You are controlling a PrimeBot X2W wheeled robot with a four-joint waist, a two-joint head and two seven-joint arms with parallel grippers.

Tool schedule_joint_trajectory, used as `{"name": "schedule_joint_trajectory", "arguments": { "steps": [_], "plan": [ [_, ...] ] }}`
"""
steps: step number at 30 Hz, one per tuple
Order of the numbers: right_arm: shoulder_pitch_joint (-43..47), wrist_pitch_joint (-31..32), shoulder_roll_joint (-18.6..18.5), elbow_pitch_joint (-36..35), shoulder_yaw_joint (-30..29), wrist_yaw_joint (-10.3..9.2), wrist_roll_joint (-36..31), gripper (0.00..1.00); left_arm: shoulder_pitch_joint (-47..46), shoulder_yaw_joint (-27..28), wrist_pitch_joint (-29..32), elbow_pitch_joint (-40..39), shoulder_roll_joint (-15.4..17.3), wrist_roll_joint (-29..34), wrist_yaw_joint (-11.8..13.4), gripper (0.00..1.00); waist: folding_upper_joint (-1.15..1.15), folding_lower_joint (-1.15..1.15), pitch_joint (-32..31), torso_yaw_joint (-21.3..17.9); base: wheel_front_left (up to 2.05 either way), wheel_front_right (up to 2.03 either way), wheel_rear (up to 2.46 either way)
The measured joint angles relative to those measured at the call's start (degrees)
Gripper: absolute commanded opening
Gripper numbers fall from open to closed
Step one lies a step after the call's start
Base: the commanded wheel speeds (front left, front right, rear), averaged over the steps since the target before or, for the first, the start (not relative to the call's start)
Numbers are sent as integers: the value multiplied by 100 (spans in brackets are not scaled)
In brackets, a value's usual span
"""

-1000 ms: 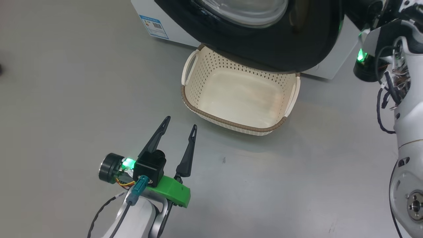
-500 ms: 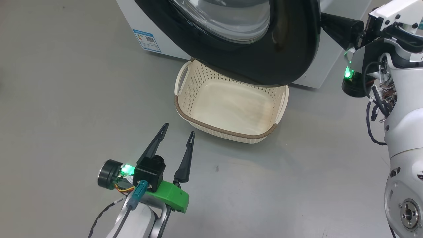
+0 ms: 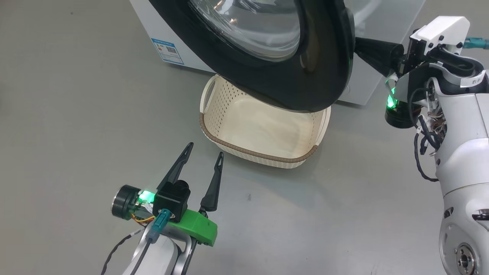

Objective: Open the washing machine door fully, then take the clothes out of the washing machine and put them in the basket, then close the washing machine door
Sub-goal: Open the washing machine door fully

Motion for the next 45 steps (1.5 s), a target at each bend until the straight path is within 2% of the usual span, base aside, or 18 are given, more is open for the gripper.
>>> {"name": "schedule_joint_trajectory", "arguments": {
  "steps": [11,18,22,28,29,30,31,32,34,38,45],
  "plan": [
    [260,286,27,-147,399,0,435,0,73,24,0,1,0,45,0,100,0,0,-94,-5,0,0,0],
    [348,101,44,-316,459,20,541,0,90,26,0,16,0,45,0,100,0,0,-145,-3,0,0,0],
    [484,-437,74,-386,452,256,208,0,144,103,0,65,1,69,0,100,0,0,-232,-17,0,0,0],
    [689,-1168,-151,-646,780,914,-637,0,247,202,0,92,7,93,0,100,0,0,-417,-86,0,0,0],
    [755,-1276,-165,-667,789,994,-700,0,265,230,0,94,9,93,0,100,0,0,-454,-102,0,0,0],
    [755,-1276,-165,-667,789,994,-700,0,265,230,0,94,9,93,0,100,0,0,-454,-102,0,0,0],
    [922,-1466,-174,-722,818,1181,-800,0,322,292,0,107,21,93,0,100,0,0,-536,-138,0,0,0],
    [922,-1466,-174,-722,818,1181,-800,0,322,292,0,107,21,93,0,100,0,0,-536,-138,0,0,0],
    [1100,-1657,-211,-789,940,1369,-1025,0,386,331,0,127,44,93,0,100,0,0,-628,-179,0,0,0],
    [1490,-2070,-348,-985,1199,1464,-1497,0,516,427,0,151,79,92,0,100,0,0,-829,-273,0,0,0],
    [2178,-2910,-490,-1524,1796,1466,-2427,0,810,702,1,154,159,73,0,100,0,0,-1197,-480,0,0,0]
  ]
}}
